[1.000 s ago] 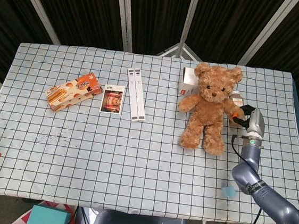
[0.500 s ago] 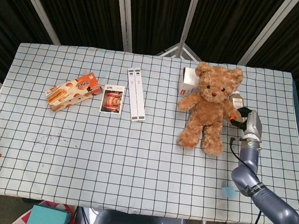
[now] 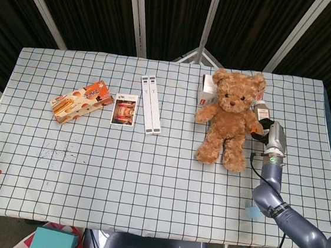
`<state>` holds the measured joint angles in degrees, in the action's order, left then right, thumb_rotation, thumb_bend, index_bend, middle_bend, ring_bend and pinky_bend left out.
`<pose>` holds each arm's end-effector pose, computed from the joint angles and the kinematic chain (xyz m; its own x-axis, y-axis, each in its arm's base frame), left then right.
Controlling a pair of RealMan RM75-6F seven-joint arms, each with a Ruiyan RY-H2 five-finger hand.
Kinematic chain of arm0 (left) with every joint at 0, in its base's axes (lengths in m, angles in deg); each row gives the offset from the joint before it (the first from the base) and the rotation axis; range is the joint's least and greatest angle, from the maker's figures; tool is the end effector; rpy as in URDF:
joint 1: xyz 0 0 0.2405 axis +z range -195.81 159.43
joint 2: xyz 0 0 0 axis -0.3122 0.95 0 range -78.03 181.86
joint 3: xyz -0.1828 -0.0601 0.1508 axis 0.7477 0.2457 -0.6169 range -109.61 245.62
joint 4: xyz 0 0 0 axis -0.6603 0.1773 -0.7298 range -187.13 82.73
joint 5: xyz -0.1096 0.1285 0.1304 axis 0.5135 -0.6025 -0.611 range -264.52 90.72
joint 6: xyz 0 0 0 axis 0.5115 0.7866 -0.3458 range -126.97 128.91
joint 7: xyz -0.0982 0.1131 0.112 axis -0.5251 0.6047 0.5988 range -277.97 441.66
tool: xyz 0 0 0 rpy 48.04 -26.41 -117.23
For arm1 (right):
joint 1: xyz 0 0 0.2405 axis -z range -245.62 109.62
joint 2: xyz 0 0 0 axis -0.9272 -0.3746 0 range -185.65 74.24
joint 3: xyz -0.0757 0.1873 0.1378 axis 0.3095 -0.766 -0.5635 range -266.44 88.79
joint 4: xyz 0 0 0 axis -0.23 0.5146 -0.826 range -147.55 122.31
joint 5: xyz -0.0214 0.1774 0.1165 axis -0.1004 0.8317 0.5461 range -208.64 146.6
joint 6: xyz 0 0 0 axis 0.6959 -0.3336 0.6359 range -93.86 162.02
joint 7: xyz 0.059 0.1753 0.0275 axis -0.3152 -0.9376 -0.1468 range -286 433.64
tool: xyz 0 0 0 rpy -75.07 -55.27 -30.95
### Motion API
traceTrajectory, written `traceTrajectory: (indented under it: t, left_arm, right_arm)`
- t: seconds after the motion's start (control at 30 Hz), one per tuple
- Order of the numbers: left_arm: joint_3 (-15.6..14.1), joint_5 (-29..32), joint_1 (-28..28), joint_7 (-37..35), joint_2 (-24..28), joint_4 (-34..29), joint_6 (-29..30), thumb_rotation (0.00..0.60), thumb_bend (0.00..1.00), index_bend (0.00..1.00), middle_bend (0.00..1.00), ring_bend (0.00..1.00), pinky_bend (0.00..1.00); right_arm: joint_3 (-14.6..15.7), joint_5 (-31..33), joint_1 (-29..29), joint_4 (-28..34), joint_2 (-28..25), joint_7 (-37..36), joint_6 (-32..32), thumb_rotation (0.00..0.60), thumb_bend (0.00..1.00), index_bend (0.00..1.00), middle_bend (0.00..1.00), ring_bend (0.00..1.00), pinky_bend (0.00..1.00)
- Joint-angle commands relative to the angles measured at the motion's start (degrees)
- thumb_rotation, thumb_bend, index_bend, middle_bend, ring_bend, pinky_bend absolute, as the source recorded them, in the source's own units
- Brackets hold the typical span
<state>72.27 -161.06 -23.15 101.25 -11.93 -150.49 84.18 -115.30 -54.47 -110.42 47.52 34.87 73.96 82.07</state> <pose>-0.3155 0.2241 0.1522 0.5768 0.0758 0.8134 0.7972 0.1651 -0.5807 -0.2826 -0.4642 0.0540 -0.2498 0.0195 0.9681 -0.8672 0.4402 -0.2326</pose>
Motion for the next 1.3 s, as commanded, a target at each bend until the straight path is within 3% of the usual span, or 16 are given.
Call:
traceTrajectory:
  t: [0.03, 0.33, 1.23, 1.3]
  left_arm:
    - [-0.04, 0.03, -0.08, 0.05, -0.02, 0.01, -0.14, 0.600, 0.24, 0.14, 0.00, 0.00, 0.03]
    - [-0.04, 0.00, 0.02, -0.08, 0.03, -0.02, 0.15, 0.600, 0.24, 0.14, 0.00, 0.00, 0.03]
    - [-0.23, -0.14, 0.07, 0.26, -0.07, -0.19, 0.45, 0.600, 0.24, 0.14, 0.00, 0.00, 0.03]
    - [-0.24, -0.20, 0.13, 0.12, 0.00, -0.19, 0.56, 0.600, 0.24, 0.14, 0.00, 0.00, 0.03]
  right_arm:
    - [-0.20, 0.14, -0.02, 0.29, -0.14, 0.78, 0.35, 0.600, 0.56, 0.55, 0.54, 0.34, 0.00]
    - [-0.27, 2.61, 0.36, -3.34, 1.28, 1.65, -3.23, 0.600, 0.56, 0.55, 0.54, 0.34, 0.00]
    - [-1.57, -0.34, 1.67, -2.12, 0.82, 0.77, -3.37, 0.600, 0.56, 0.55, 0.54, 0.34, 0.00]
    - [-1.26, -0.69, 1.96, -2.00, 0.56, 0.63, -4.54, 0.600, 0.56, 0.51, 0.52, 0.31, 0.00]
